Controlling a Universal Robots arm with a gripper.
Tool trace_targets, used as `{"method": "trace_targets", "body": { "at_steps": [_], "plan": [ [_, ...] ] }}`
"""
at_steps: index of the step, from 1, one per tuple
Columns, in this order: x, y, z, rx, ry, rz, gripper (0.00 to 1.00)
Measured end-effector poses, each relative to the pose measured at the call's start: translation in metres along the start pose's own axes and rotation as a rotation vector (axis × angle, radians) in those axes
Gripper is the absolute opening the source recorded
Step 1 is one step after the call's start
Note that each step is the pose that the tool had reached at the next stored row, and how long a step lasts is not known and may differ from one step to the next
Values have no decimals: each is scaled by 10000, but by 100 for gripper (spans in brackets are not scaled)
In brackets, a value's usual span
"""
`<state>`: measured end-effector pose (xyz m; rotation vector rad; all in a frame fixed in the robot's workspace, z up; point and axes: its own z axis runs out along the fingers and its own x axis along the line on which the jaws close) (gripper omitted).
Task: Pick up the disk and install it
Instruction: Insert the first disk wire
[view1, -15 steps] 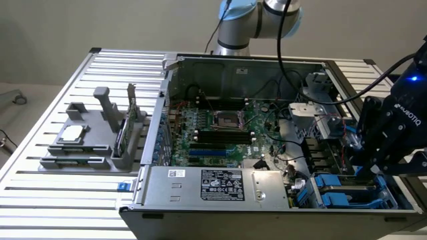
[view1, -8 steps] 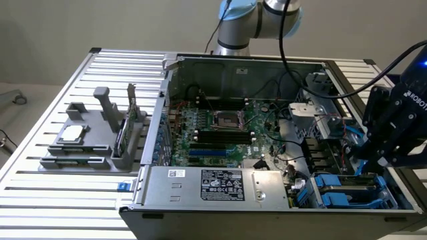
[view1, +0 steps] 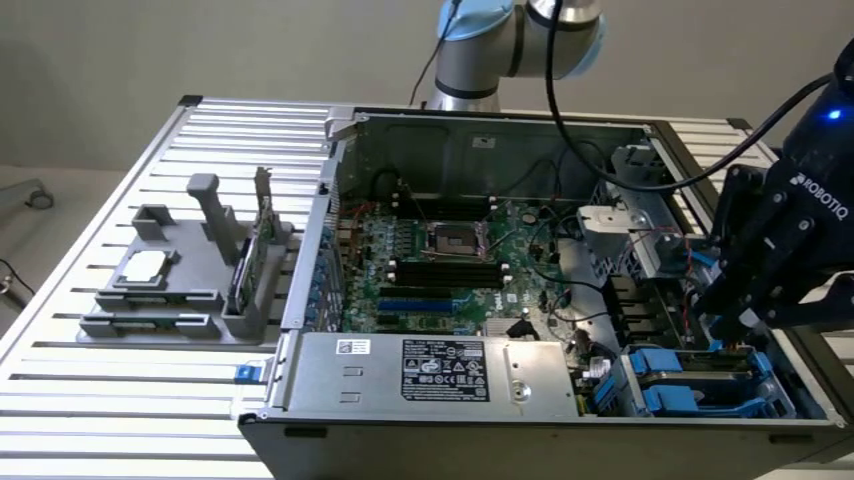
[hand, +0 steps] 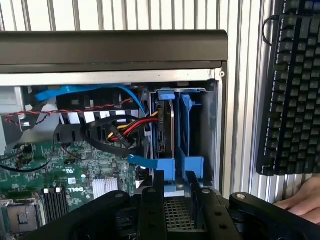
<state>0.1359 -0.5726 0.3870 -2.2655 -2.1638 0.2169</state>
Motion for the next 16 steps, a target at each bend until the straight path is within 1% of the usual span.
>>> {"method": "trace_targets", "body": {
  "at_steps": [4, 7, 9, 12, 16],
  "plan": [
    [77, -74, -3, 0, -6, 2, 31],
    [179, -94, -11, -1, -15, 2, 31],
    [228, -97, -16, -2, -17, 2, 31],
    [248, -98, -18, -4, -18, 3, 31],
    [250, -69, -18, -4, -16, 2, 31]
  ]
}}
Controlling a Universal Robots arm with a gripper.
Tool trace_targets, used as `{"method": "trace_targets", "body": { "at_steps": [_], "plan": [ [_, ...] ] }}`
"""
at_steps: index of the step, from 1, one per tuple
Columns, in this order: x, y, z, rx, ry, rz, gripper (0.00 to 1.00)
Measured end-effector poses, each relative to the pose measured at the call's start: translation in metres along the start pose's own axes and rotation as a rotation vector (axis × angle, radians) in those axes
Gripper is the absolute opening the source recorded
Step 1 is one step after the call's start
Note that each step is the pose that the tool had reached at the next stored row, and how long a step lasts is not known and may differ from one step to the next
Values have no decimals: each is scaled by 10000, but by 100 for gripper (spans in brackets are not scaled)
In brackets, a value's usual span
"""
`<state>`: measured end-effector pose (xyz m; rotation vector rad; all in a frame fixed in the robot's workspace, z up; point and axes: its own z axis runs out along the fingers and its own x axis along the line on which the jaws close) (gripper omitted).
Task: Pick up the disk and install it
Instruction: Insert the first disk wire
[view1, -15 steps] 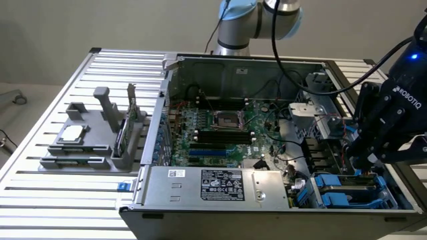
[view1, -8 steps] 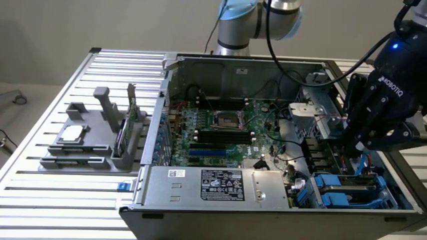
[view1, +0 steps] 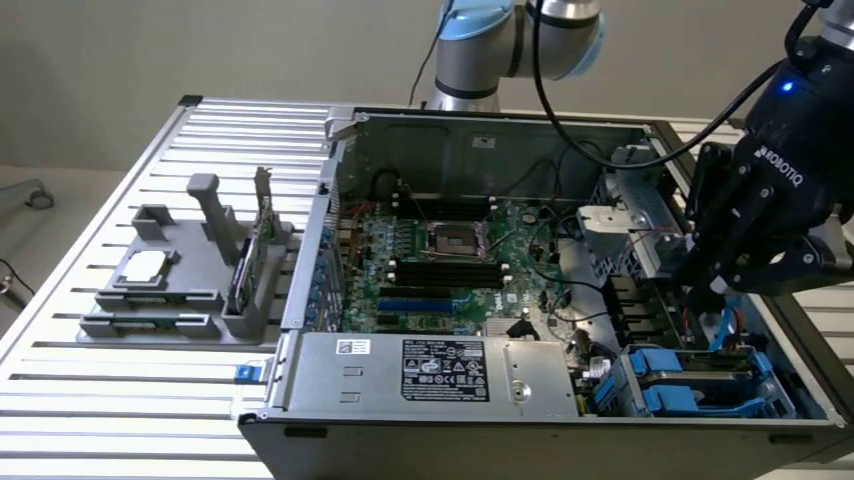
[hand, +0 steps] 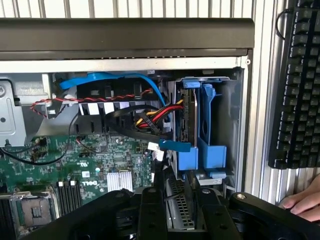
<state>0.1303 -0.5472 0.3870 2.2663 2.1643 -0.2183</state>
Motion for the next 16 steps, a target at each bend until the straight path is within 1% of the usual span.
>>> {"method": "trace_targets", "body": {
  "at_steps": [3, 9, 16],
  "plan": [
    [2, 19, 10, -5, -1, 1, 31],
    [23, 35, 68, -38, 2, 2, 31],
    [52, 74, 85, -52, 1, 6, 31]
  ]
}}
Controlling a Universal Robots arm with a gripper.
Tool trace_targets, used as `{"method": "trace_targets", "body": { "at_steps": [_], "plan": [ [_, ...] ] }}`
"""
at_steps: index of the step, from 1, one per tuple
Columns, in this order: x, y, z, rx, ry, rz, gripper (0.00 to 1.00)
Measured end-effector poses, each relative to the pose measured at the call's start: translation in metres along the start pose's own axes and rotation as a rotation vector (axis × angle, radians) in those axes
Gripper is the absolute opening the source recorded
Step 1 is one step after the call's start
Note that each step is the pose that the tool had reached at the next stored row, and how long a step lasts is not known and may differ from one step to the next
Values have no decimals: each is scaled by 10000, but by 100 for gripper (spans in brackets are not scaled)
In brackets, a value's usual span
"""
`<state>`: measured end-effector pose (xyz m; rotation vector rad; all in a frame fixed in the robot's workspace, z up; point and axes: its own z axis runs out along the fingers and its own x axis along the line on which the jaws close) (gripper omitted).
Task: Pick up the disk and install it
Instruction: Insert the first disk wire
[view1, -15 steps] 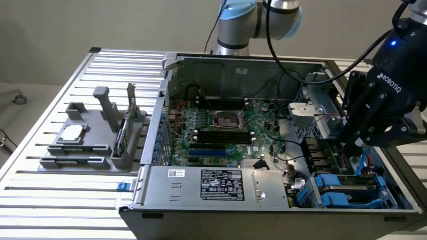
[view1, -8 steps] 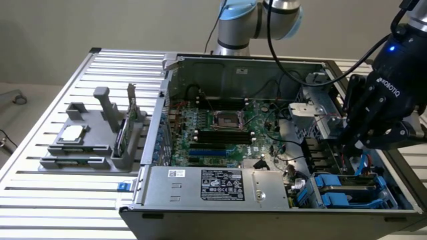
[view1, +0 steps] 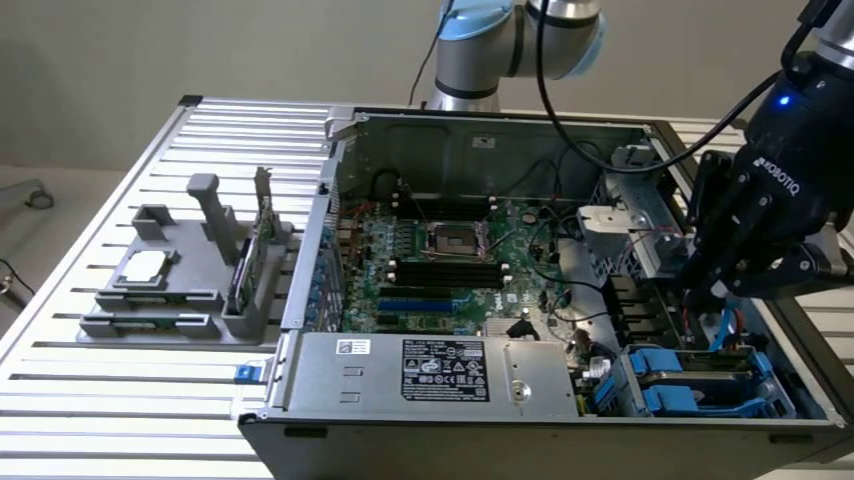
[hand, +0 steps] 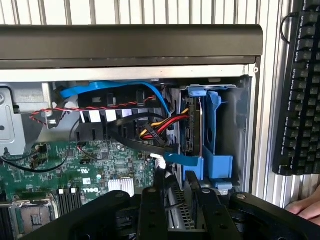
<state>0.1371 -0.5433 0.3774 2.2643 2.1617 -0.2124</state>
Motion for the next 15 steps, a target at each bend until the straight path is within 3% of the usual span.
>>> {"method": "trace_targets", "body": {
  "at_steps": [15],
  "plan": [
    [66, 78, 20, -14, -6, 1, 31]
  ]
}}
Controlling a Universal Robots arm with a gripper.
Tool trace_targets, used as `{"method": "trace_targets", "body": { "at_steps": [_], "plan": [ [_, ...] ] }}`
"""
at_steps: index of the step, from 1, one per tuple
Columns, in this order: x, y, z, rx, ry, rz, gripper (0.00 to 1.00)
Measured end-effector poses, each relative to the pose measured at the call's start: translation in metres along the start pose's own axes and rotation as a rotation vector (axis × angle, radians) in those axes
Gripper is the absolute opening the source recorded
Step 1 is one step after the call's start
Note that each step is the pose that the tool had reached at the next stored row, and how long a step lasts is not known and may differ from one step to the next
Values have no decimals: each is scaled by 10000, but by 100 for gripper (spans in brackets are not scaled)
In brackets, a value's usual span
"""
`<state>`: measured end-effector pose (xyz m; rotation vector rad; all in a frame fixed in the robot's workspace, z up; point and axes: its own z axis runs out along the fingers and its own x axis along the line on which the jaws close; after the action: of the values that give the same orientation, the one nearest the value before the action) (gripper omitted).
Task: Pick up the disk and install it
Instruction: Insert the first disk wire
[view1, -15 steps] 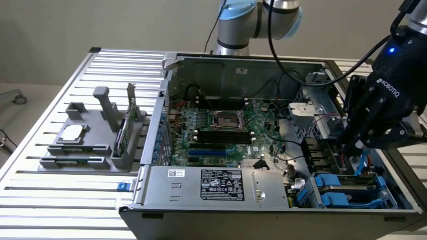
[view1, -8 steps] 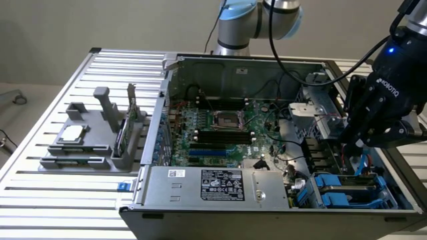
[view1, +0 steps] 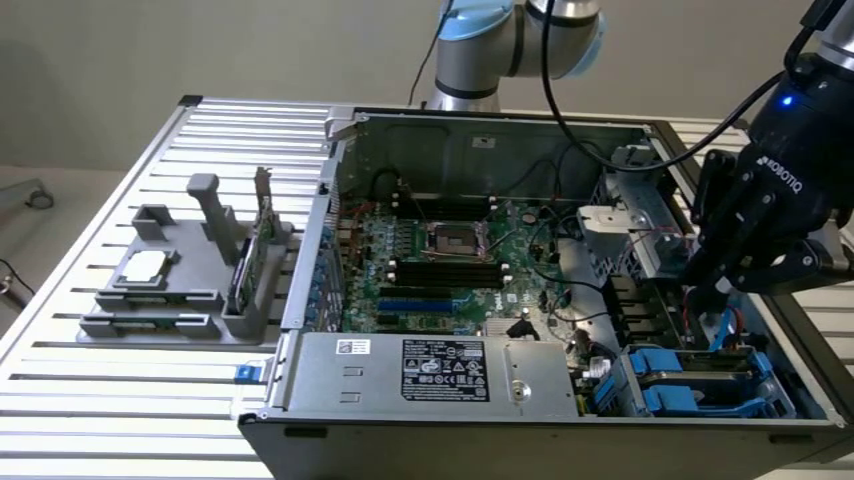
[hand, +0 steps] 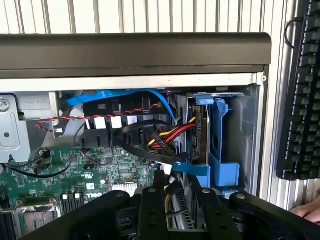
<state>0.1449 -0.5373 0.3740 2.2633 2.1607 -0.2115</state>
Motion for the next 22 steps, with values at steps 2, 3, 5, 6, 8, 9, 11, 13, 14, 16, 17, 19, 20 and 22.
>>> {"method": "trace_targets", "body": {
  "at_steps": [2, 3, 5, 6, 8, 9, 11, 13, 14, 16, 17, 19, 20, 22],
  "plan": [
    [2, 11, 3, 0, -5, 0, 31],
    [2, 15, 4, -1, -13, 1, 31],
    [2, 22, 4, -1, -35, 4, 31],
    [3, 25, 3, -2, -48, 5, 31],
    [3, 33, 3, -3, -84, 8, 31],
    [3, 35, 3, -4, -100, 9, 31],
    [2, 35, 3, -5, -130, 14, 31],
    [2, 35, -5, -6, -162, 16, 31],
    [2, 34, -11, -7, -181, 17, 31],
    [0, 33, -26, -9, -213, 21, 31],
    [0, 31, -35, -9, -225, 21, 31],
    [0, 29, -39, -10, -250, 22, 31],
    [0, 29, -40, -11, -272, 24, 31],
    [-1, 28, -41, -12, -298, 28, 31]
  ]
}}
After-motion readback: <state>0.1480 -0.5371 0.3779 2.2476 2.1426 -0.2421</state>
